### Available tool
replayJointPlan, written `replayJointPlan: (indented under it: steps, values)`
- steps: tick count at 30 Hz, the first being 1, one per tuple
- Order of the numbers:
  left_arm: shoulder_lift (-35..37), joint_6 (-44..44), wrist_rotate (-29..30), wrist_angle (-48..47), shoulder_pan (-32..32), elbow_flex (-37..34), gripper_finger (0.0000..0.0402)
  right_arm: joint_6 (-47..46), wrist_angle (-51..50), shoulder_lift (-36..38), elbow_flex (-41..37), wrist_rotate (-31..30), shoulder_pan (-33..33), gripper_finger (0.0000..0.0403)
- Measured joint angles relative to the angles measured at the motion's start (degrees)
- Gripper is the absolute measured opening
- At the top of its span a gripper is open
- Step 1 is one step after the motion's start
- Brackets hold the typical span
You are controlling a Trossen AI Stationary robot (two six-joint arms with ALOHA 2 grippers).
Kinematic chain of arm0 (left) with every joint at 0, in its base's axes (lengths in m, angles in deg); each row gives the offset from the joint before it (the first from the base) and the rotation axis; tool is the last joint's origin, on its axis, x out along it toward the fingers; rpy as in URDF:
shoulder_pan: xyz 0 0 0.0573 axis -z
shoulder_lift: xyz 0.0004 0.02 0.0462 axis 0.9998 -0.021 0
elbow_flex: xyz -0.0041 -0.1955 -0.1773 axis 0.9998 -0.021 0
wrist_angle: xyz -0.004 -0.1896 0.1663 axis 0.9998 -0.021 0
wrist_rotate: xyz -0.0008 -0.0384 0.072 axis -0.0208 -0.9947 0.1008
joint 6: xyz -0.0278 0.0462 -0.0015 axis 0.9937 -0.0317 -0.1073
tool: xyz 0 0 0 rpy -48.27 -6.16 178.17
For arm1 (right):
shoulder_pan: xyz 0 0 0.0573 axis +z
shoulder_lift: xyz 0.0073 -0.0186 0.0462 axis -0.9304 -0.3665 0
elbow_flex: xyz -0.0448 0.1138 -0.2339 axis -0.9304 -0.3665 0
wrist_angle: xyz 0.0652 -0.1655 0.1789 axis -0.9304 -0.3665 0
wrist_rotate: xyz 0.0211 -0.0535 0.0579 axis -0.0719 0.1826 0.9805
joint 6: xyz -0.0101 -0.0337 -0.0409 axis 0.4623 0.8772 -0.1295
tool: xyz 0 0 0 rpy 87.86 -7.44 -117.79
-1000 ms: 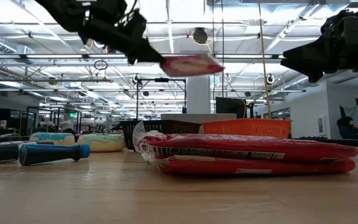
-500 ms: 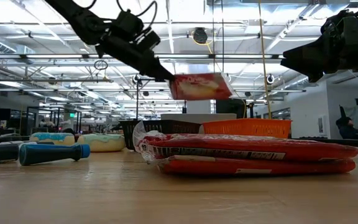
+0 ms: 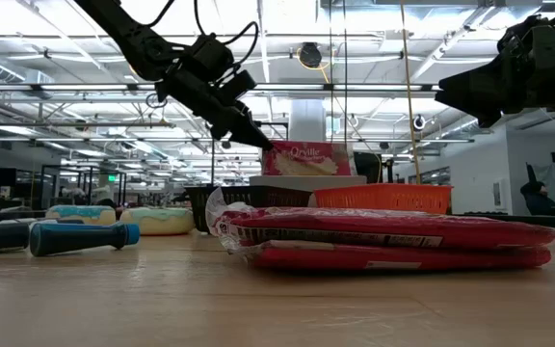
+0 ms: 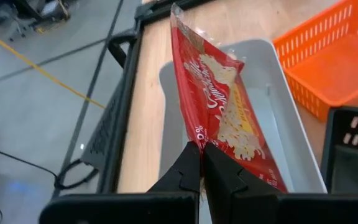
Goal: Pick & Place Food Item
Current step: Put the red popcorn bag into the white bin
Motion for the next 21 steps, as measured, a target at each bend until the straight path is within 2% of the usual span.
replayJointPlan:
  steps: [8, 17, 21]
  values:
    - [-2.8, 1.07, -0.13, -1.36, 0.78, 0.0, 0.0012, 0.0, 0.0, -0.02, -0.02, 0.02, 0.0, 0.0167]
    - [-2.89, 1.65, 10.08, -0.79, 2.76, 0.0, 0.0024, 0.01, 0.0, -0.01, 0.0, 0.0, 0.0, 0.0167]
    - [-2.89, 0.84, 12.66, -0.48, 3.66, 0.0, 0.0025, 0.0, 0.0, -0.02, 0.0, 0.0, -0.02, 0.0167]
